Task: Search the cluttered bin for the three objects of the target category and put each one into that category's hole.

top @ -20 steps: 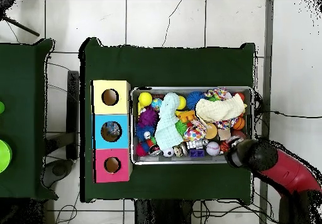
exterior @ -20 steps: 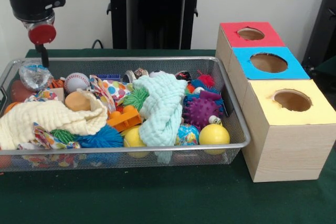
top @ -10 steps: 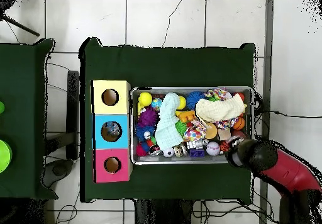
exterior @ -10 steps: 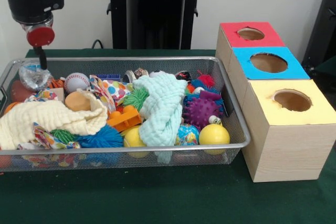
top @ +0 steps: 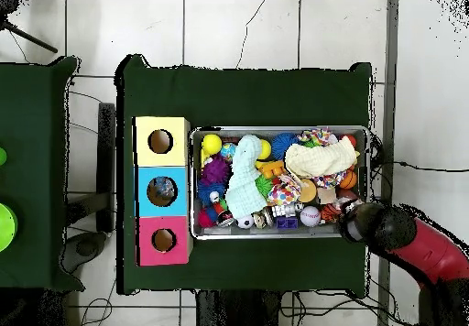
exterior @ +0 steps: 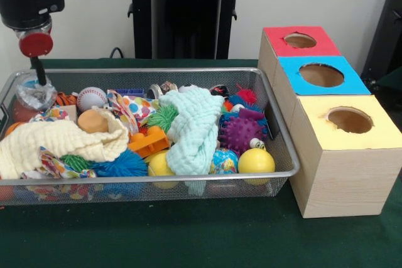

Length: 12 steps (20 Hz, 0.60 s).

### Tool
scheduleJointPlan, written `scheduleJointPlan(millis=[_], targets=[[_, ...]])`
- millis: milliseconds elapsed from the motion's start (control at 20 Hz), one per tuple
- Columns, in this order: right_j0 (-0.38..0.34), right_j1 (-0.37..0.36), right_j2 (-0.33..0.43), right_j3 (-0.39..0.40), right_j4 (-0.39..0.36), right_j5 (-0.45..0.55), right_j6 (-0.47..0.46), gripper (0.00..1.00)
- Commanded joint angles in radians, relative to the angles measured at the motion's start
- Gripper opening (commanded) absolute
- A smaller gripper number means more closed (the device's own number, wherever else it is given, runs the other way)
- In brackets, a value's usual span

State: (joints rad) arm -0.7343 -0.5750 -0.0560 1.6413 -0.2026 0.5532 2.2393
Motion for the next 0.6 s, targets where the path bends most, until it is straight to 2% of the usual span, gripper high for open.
scheduleJointPlan(millis=[50, 600], targets=[[-0.072, 0.074, 0.109, -0.067, -0.101, -0.052, -0.163, 1.0], [-0.107, 0.118, 0.156, -0.04, -0.14, -0.117, -0.112, 1.0]])
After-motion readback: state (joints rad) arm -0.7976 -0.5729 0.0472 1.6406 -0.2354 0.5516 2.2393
